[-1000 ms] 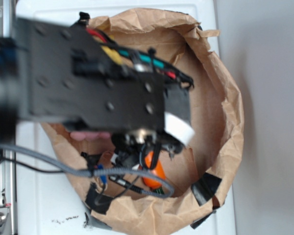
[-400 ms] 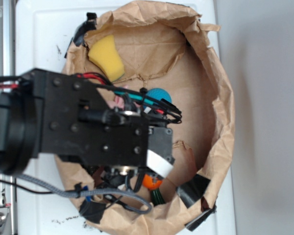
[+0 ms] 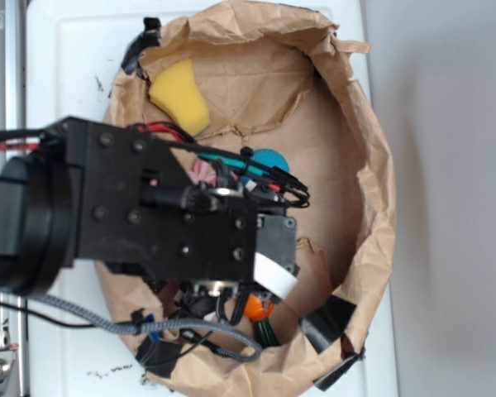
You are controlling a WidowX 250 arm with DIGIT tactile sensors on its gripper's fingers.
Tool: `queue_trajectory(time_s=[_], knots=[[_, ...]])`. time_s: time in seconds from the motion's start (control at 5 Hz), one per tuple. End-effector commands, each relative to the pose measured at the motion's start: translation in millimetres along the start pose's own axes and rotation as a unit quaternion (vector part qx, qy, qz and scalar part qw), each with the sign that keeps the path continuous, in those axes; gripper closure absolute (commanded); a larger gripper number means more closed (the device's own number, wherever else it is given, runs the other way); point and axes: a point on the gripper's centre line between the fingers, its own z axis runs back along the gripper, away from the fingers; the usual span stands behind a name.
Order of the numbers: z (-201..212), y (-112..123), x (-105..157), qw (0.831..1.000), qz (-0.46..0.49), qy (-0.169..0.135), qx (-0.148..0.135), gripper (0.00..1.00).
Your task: Grab the carrot.
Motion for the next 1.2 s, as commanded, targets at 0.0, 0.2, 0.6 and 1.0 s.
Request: queue_trajectory(time_s=[0.0,0.2,0.6,1.0], knots=[[-26,-2,18,0.999,-0.043,-0.021,0.012,0.0],[-31,1,17,0.999,-0.023,-0.026,0.023,1.0],[8,16,27,0.999,0.027,-0.046,0.006,1.0],[75,58,16,0.992,0.126,-0.03,-0.01,1.0]])
